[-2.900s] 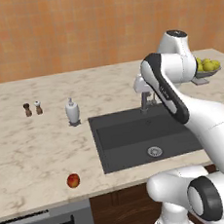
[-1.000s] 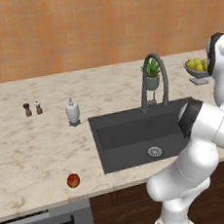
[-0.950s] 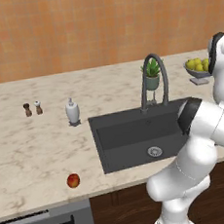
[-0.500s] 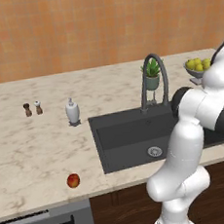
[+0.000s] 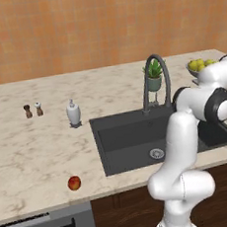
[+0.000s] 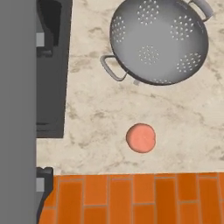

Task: Put the colander in the sink, put the peach, apple in the colander, and turn on the sink faucet and pour water over the colander.

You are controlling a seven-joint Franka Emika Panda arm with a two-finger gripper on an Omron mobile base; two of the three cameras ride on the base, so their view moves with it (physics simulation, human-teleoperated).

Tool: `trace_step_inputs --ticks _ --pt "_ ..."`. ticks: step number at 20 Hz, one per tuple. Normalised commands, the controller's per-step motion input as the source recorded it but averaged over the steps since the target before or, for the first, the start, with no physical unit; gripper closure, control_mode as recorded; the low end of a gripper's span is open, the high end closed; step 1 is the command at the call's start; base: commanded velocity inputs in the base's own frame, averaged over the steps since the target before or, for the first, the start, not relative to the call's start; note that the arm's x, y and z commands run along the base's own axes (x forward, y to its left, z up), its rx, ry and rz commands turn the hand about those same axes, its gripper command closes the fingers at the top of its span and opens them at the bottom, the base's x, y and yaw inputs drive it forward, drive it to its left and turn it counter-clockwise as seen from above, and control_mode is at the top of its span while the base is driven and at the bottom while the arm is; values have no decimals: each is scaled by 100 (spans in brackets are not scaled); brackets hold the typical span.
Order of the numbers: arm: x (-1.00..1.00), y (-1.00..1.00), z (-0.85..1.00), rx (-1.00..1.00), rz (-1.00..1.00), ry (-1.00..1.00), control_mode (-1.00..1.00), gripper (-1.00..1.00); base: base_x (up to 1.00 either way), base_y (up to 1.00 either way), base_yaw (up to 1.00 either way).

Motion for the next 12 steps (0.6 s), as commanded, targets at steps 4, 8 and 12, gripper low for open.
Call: trace_step_inputs --ticks 4,8,12 --pt "-19 -43 -44 0 -13 0 -100 -100 0 0 0" --pt "-7 -24 -46 0 -9 0 -100 -100 0 0 0" --pt "0 -2 -50 0 -6 -6 -100 -100 0 0 0"
